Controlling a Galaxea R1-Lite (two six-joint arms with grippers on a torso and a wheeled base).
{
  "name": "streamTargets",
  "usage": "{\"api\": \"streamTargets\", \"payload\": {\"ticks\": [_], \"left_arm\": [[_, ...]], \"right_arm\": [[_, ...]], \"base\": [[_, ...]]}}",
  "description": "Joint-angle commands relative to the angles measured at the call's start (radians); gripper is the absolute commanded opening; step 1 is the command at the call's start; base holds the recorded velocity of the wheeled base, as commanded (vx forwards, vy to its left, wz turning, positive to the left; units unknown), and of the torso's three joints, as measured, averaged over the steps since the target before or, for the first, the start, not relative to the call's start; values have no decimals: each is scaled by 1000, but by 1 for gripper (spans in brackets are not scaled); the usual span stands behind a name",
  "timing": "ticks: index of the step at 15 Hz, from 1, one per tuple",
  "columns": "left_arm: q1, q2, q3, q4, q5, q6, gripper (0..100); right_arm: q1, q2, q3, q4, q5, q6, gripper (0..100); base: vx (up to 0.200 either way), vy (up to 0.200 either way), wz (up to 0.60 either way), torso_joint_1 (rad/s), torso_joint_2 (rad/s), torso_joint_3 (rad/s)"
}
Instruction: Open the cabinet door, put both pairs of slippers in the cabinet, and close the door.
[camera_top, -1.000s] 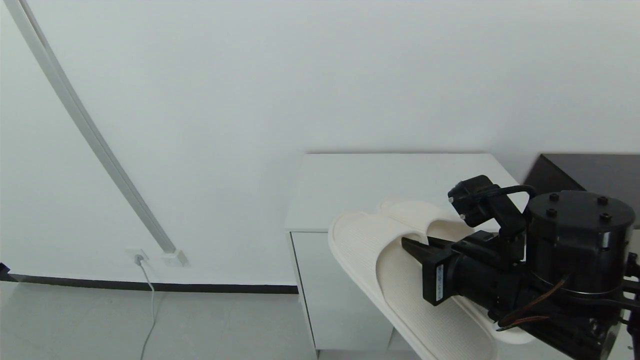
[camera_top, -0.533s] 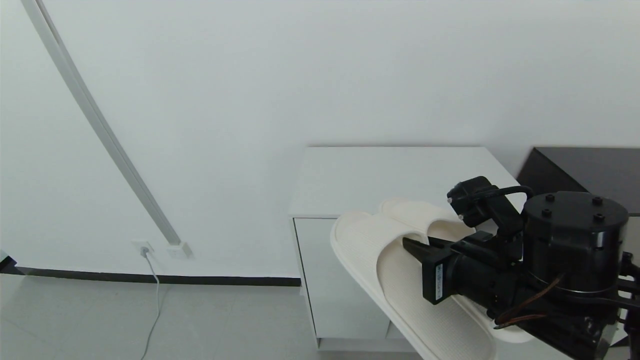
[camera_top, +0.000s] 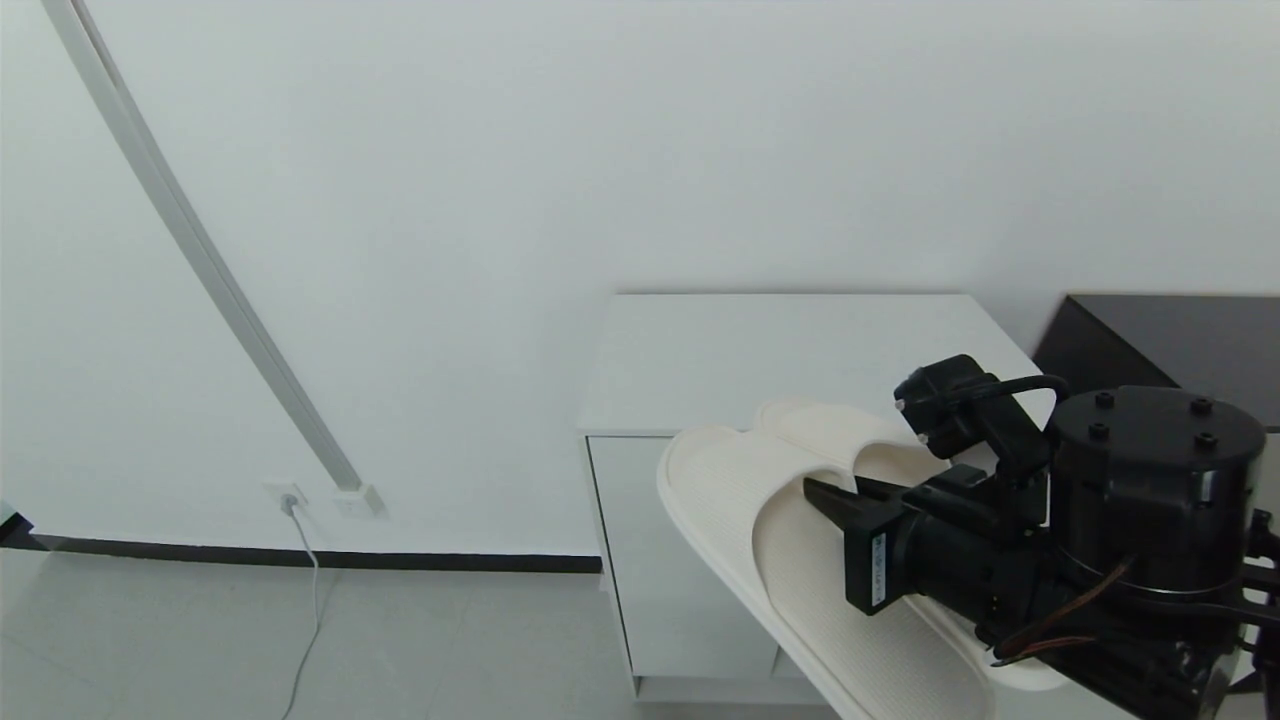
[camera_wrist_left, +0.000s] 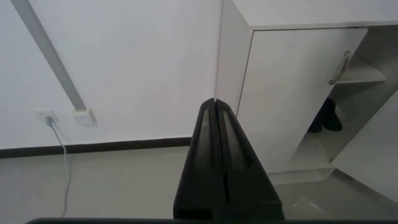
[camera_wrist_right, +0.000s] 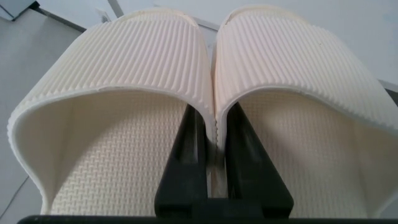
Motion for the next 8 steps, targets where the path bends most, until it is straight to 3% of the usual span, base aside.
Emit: {"api": "streamTargets", "payload": {"ticks": [1, 2, 8], "left_arm": [[0, 0, 0, 0, 0, -3, 0], [0, 0, -1, 0, 2, -15, 0], [0, 0, -1, 0, 2, -17, 0]], "right_arm": [[7, 4, 0, 1, 0, 0, 0], [11, 4, 0, -1, 0, 0, 0], [11, 6, 3, -1, 0, 0, 0]], "base": [[0, -200, 0, 7, 2, 2], [0, -200, 0, 2, -2, 7], [0, -200, 0, 3, 3, 2]]}}
